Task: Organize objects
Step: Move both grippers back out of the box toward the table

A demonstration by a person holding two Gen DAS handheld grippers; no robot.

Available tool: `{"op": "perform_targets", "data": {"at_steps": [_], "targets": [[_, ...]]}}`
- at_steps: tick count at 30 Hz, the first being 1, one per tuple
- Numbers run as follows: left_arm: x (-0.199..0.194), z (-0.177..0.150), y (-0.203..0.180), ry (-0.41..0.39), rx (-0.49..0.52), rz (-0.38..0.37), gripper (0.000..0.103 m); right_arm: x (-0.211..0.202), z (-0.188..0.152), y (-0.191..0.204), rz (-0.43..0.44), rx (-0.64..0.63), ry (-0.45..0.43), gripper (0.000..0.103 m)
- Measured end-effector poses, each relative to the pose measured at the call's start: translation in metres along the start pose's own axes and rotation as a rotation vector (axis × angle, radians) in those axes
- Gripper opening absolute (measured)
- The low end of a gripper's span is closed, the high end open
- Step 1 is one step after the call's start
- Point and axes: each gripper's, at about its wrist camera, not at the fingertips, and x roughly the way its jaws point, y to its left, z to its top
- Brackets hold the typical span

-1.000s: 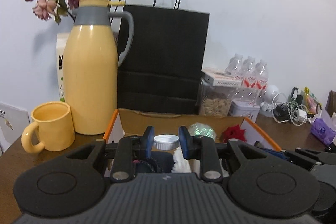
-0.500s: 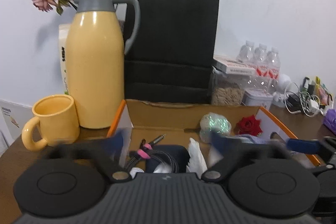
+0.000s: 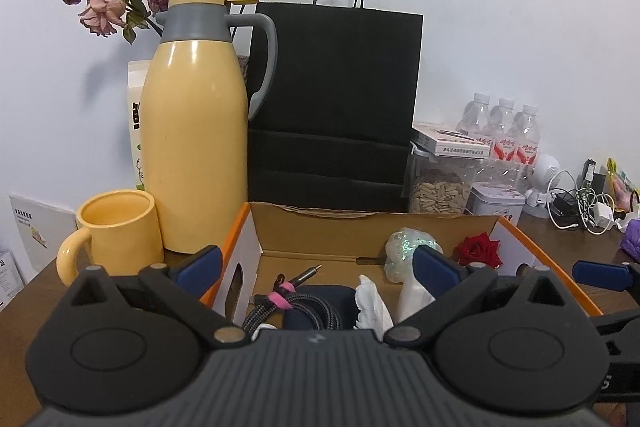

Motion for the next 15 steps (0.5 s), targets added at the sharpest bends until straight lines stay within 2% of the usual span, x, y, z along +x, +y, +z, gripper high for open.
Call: {"op": "perform_targets", "data": {"at_steps": [13,15], "targets": [[-0.038,-0.012,0.000,-0.061,0.013,0.016,0.103,-0.033,-0.009,-0.001,-0.025,-0.022,-0.060,0.103],[-0.044,-0.017,0.001,-0.063,0.017,0.036,0.103,-0.040,-0.013,-0.001,-0.026,-0.030,-0.070,0.103]]}}
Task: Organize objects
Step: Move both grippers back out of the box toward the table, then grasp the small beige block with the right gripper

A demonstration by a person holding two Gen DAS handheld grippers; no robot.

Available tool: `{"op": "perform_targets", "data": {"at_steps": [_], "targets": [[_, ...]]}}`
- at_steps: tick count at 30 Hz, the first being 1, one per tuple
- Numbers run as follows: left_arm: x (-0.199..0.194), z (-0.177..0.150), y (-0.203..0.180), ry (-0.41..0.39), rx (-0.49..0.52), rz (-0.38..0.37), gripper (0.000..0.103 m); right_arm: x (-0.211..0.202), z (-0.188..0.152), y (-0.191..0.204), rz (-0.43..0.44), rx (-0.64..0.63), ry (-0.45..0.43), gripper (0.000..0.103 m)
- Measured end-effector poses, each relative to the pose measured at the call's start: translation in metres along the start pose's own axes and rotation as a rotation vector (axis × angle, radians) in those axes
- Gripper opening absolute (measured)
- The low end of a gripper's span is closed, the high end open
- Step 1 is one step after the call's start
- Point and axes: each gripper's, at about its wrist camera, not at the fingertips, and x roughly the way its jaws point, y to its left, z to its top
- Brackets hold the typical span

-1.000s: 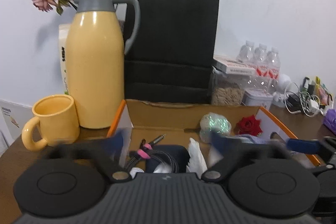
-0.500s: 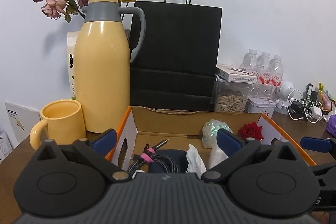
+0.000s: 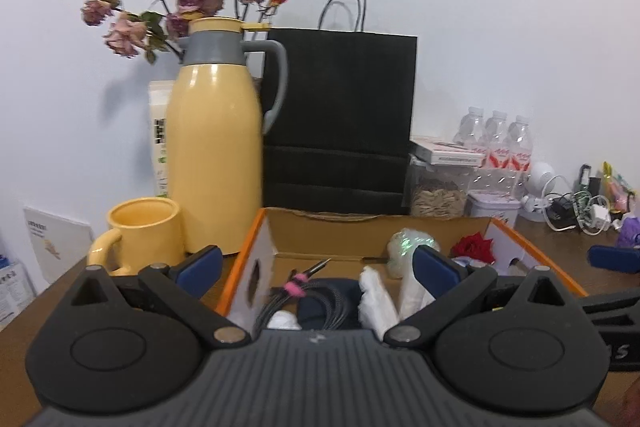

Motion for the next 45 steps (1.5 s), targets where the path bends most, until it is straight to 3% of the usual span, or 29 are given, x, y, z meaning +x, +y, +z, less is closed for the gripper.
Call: {"op": "perform_targets", "data": {"at_steps": [8,16,33,39,41,45], "targets": [[-0.028,-0.014,0.008,0.006,-0.009,-0.008,0.103,-0.030,-0.018,0.003,0.001,-0.016,-0.019,0.103],[-0.050,-0.038,0.011,0.050,0.027,-0.015,0.103,-0.049,-0.042,-0.001,0.007,-0.009,0.022,0.103],[-0.046,-0.064,0.034,0.185,-0.019,0.016,0.103,-0.051,-0.078,-0.005,0.001,0.003,0.153,0.103],[-0.042,-0.067,0.035,0.220,-0.023,0.012,0.103,-0.032,-0.074,-0.020,-0.032,0.045,0.179,0.091],[-0.042,-0.067,0.035,0.221,-0.026,0.011,0.103,-0.021,-0.072,-0.027,-0.038,0.072,0.193,0.074],[-0.041,-0.067,0.036,0.227,-0.029,0.007,0.103,0.001,-0.070,-0.038,-0.033,0.126,0.238,0.058]]}}
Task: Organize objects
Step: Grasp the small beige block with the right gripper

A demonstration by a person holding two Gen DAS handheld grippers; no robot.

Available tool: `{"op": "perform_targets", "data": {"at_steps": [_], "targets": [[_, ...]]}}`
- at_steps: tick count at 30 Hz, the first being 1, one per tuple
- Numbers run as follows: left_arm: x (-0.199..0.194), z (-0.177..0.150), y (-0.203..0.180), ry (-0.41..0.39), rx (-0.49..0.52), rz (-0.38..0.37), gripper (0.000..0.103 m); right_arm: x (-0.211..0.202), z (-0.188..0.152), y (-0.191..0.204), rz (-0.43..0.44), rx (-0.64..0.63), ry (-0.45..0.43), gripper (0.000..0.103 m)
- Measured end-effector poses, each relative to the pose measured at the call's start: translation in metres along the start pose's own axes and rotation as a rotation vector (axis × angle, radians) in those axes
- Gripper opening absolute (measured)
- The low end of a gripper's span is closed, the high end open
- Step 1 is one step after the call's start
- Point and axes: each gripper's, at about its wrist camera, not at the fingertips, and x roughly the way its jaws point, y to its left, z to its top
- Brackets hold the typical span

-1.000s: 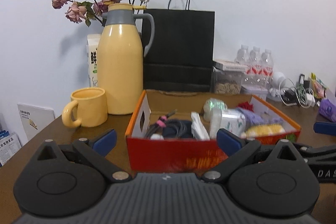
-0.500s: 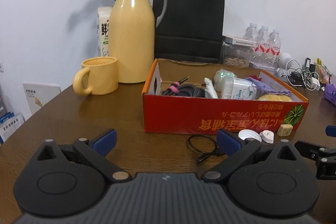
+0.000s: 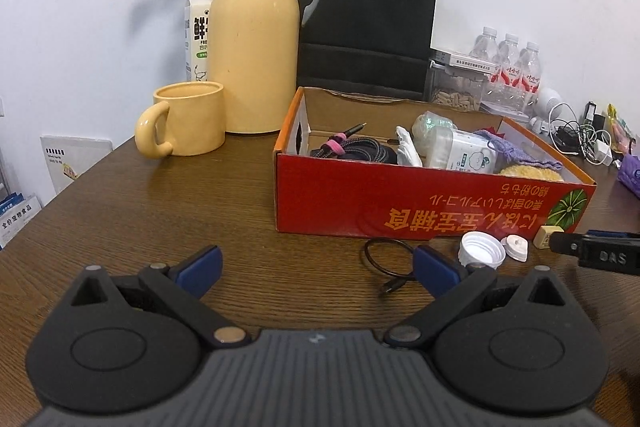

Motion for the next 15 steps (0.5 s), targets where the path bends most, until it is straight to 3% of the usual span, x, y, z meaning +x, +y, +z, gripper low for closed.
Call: {"op": "perform_targets", "data": {"at_steps": [6,8,10,15], "targets": [[0.003,0.000,-0.001,0.014,0.003,-0.001,0.103,0.012,0.005,0.007,0.028,-0.004,0.005,0.053],[0.004,-0.001,0.000,0.015,0.003,-0.001,0.103,0.017,0.006,0.011,0.023,-0.011,0.019,0.037],[0.004,-0.001,0.000,0.018,0.002,-0.001,0.103,0.022,0.007,0.013,0.023,-0.007,0.037,0.029],[0.008,-0.001,0.000,0.037,-0.004,0.002,0.103,0.017,0.005,0.010,0.036,0.014,0.014,0.029]]}}
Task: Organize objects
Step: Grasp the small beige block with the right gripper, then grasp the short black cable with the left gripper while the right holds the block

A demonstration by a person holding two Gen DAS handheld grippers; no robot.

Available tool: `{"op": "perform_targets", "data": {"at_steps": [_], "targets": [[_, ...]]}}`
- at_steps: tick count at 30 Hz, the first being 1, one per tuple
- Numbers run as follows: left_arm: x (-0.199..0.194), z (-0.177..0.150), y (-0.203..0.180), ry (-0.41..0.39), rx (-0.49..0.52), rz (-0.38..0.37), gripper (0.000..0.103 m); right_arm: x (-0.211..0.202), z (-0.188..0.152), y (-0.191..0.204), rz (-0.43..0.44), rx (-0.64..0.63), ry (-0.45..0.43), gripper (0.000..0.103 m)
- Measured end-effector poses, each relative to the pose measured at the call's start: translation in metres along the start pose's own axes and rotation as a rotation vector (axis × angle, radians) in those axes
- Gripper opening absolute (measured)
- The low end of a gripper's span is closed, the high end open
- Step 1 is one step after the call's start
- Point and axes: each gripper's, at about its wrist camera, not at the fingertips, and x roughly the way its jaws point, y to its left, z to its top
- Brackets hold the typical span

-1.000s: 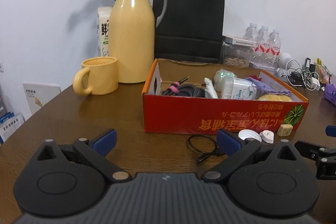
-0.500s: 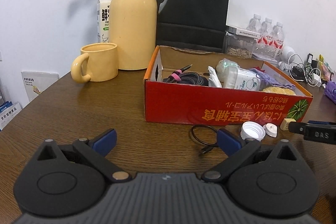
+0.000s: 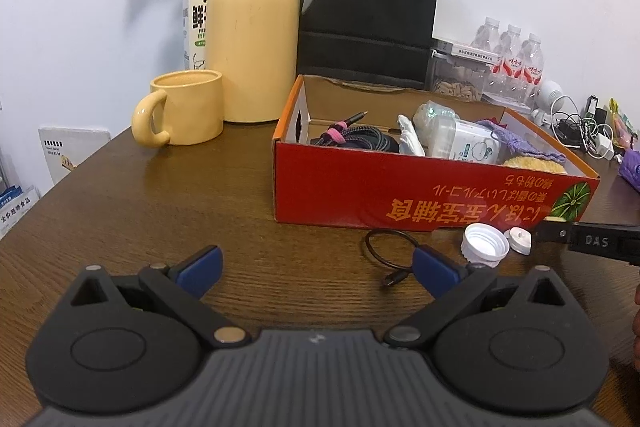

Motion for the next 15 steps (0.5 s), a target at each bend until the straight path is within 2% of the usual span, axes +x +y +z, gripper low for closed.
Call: {"op": "perform_targets", "data": {"at_steps": [8,15], "targets": [[0.007,-0.001,0.002,0.035,-0.012,0.008,0.103,-0.033,-0.005,0.007,-0.003,-0.048,-0.114,0.029],[0.014,-0.003,0.001,0.062,-0.002,0.016,0.103,-0.074,-0.018,0.015,0.067,-0.073,-0.199,0.029]]}}
